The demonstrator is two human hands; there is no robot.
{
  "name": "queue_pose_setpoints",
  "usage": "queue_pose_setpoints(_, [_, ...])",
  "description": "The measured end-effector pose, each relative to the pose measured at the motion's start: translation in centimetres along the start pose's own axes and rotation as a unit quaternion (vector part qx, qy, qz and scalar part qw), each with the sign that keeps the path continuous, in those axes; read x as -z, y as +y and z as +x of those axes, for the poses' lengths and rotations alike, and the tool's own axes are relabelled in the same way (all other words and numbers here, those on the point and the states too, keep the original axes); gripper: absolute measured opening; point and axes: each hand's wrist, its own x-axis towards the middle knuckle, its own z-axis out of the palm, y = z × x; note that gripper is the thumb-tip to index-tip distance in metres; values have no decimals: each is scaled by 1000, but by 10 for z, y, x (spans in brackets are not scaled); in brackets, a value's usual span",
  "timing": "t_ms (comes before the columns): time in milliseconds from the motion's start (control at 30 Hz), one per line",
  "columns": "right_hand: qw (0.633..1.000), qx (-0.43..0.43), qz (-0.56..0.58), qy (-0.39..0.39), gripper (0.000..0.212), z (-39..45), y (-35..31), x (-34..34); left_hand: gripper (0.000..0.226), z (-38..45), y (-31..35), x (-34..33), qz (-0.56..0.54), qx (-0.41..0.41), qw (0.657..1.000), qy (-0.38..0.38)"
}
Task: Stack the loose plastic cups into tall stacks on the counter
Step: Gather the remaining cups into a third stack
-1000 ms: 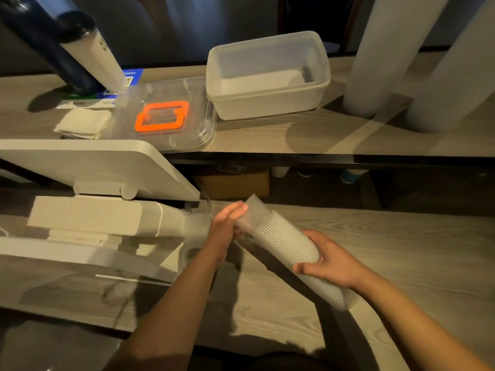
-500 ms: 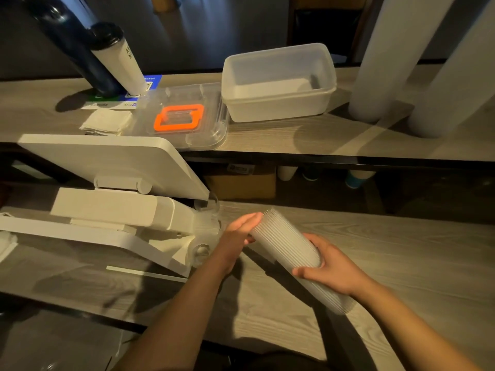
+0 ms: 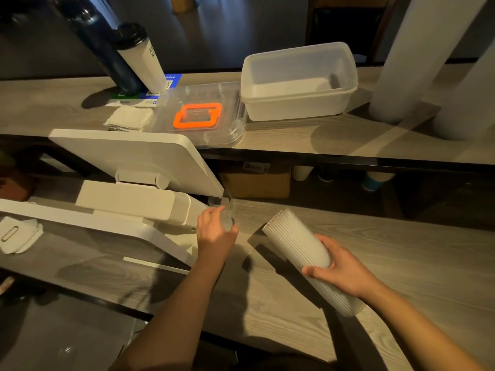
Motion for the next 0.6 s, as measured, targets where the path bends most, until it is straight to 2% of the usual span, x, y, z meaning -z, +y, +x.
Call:
queue_pose_setpoints(200, [1000,-5,7,-2,94,3,4,-1,98,-6,-18,-12,140,-28,990,15])
queue_pose_setpoints(267, [1000,-9,13,-7,102,3,4,0,109,-17,-20,-16,155,7,988,1])
queue_pose_setpoints(333, [1000,-10,16,-11,100,4,5,0,110,-24,-21,-18,130,52,990,-15])
queue_pose_setpoints(433, [1000,-5,20,-9,84,5,7,-1,99,-29,-18,-20,108,71,991,-24])
queue_pose_setpoints(600, [1000,-4,18,-7,87,7,7,-1,94,-32,-14,-21,76,77,993,-46])
